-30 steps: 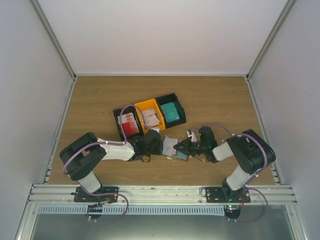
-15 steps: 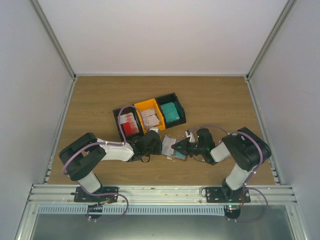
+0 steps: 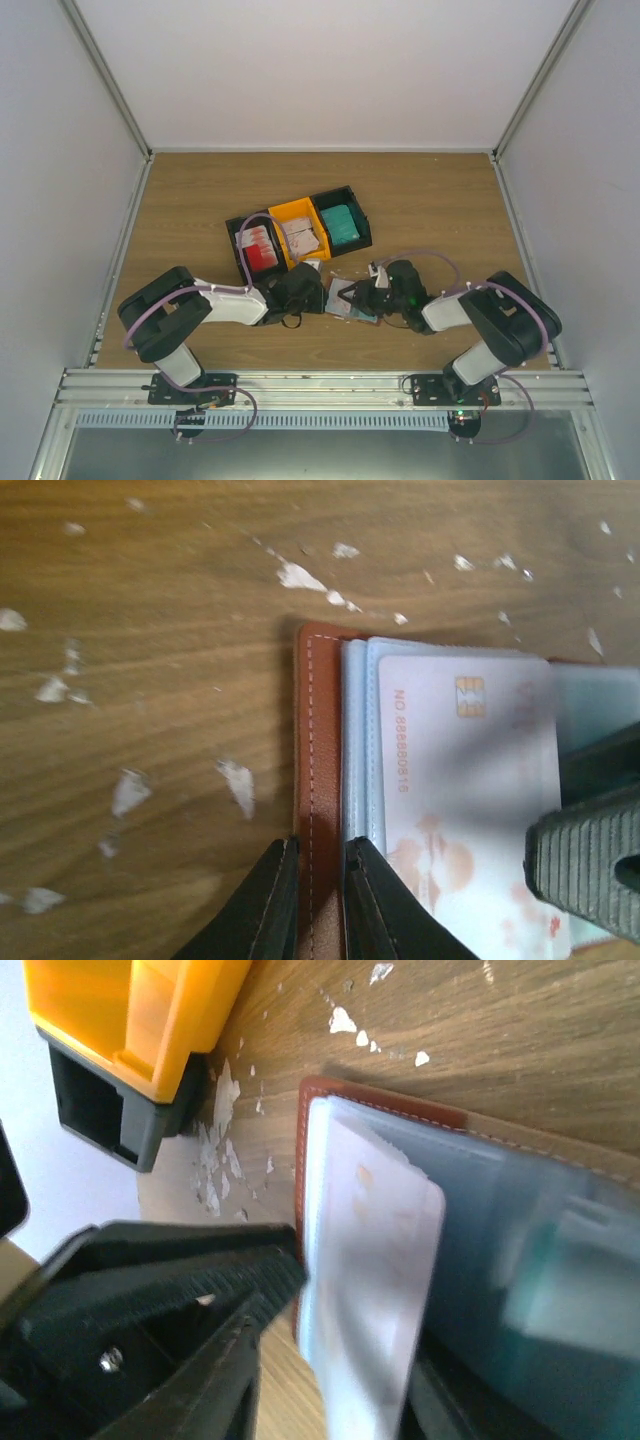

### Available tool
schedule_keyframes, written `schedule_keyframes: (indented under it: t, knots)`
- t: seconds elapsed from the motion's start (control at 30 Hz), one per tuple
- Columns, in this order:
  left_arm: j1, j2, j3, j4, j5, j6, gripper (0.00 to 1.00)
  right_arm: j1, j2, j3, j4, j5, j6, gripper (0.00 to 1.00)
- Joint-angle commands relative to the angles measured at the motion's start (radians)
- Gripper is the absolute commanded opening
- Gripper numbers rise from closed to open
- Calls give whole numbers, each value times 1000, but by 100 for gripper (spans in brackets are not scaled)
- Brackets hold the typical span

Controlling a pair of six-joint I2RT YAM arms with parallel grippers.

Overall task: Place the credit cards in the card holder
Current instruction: Insert the credit card into the card holder.

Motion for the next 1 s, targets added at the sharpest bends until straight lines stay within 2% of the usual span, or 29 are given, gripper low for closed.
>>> schedule_keyframes:
  t: [0.0, 0.1, 0.23, 0.37, 0.43, 0.57, 0.77, 0.97]
  knots:
    - [-24, 19, -36, -17, 101, -14, 16, 34, -79, 39, -222, 123, -75, 42]
    - [-26, 19, -36, 1, 120, -9, 16, 55, -112, 71, -315, 174, -102, 48]
    - [-26, 20, -36, 13, 123, -8, 16, 61, -124, 88, -386, 191, -118, 48]
    - [-25, -4, -47, 19, 110, -7, 16, 61, -212, 108, -494, 257, -167, 51]
    - [-26, -20, -57, 30, 113, -2, 17, 60, -250, 137, -564, 278, -209, 55]
    - [-26, -55, -73, 59, 131, -2, 21, 46, -269, 177, -638, 260, -283, 70]
    - [-26, -83, -85, 71, 130, -9, 27, 40, -235, 250, -735, 297, -362, 69]
    - [-26, -58, -75, 87, 162, -9, 29, 54, -189, 270, -783, 323, -374, 67]
